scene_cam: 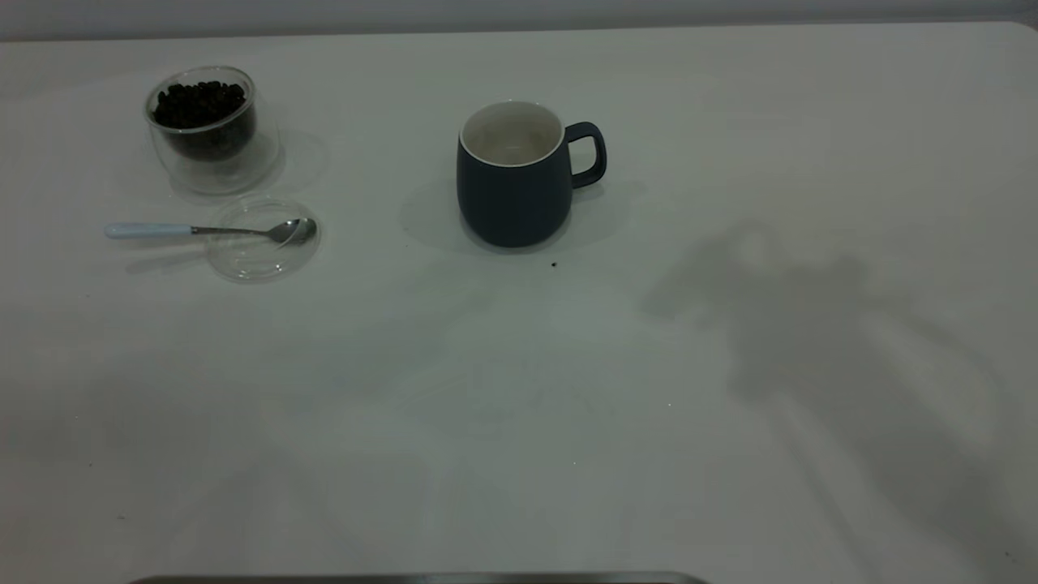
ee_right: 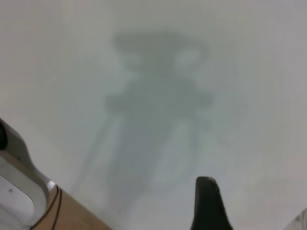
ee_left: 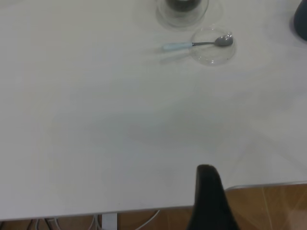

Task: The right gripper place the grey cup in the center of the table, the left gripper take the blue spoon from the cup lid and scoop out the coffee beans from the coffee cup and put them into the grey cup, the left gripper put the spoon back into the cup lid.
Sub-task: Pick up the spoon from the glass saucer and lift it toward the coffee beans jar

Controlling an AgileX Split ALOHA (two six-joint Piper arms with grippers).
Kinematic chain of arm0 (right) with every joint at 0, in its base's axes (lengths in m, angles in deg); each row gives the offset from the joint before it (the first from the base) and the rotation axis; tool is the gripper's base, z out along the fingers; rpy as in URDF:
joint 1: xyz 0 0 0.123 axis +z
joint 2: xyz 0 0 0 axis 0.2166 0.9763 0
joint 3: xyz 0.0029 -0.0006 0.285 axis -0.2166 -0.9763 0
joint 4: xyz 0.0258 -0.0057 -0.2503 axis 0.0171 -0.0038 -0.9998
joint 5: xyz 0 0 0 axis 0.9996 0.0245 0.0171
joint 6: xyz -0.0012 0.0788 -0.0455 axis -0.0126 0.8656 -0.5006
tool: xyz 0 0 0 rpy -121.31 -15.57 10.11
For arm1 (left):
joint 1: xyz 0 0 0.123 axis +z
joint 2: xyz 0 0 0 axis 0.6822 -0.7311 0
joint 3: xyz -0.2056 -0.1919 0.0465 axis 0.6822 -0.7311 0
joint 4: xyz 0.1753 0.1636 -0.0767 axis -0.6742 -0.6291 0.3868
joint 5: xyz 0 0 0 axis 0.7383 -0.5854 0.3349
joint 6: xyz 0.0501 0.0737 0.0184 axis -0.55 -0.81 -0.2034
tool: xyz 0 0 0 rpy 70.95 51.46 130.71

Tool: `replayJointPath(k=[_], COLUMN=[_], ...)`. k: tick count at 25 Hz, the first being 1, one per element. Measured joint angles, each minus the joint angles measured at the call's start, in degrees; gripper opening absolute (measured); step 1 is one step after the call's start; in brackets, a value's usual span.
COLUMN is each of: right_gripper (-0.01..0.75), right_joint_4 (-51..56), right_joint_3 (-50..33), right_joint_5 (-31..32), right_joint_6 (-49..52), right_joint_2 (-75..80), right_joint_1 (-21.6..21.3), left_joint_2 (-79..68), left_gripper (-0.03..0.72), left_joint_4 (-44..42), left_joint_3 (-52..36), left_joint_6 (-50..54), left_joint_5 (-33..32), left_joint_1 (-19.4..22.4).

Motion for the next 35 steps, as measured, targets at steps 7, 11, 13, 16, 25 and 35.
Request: replayJointPath(k=[7, 11, 13, 16, 25, 35], right_gripper=[0.459, 0.459, 0.459, 0.459, 0.459, 0.459], right_joint_4=[2.5, 3.7, 4.0, 4.3, 9.7, 9.6], right_joint_3=[-17.0, -30.0, -35.3, -40.7, -54.8, -57.4], right_joint_5=[0.5, 0.9, 1.1, 1.1, -2.2, -4.5], right_joint_6=[4.2, 11.0, 12.8, 13.4, 9.1, 10.3], right_joint_2=[-20.6, -32.4, -37.0, -43.8, -69.2, -87.4], right_joint_1=[0.0, 0.0, 0.0, -0.3, -16.3, -28.4], left_joint_2=[0.0, 0.0, 0.0, 0.0, 0.0, 0.0], left_gripper=[0.569, 0.569, 0.569, 0.569, 0.569, 0.569], left_joint_4=[0.0, 0.0, 0.0, 0.0, 0.0, 0.0], left_joint_3=[0.0, 0.0, 0.0, 0.0, 0.0, 0.0], left_joint_6=[0.0, 0.0, 0.0, 0.0, 0.0, 0.0], left_joint_5=[0.0, 0.0, 0.0, 0.0, 0.0, 0.0], left_joint_1=[0.0, 0.0, 0.0, 0.0, 0.0, 0.0])
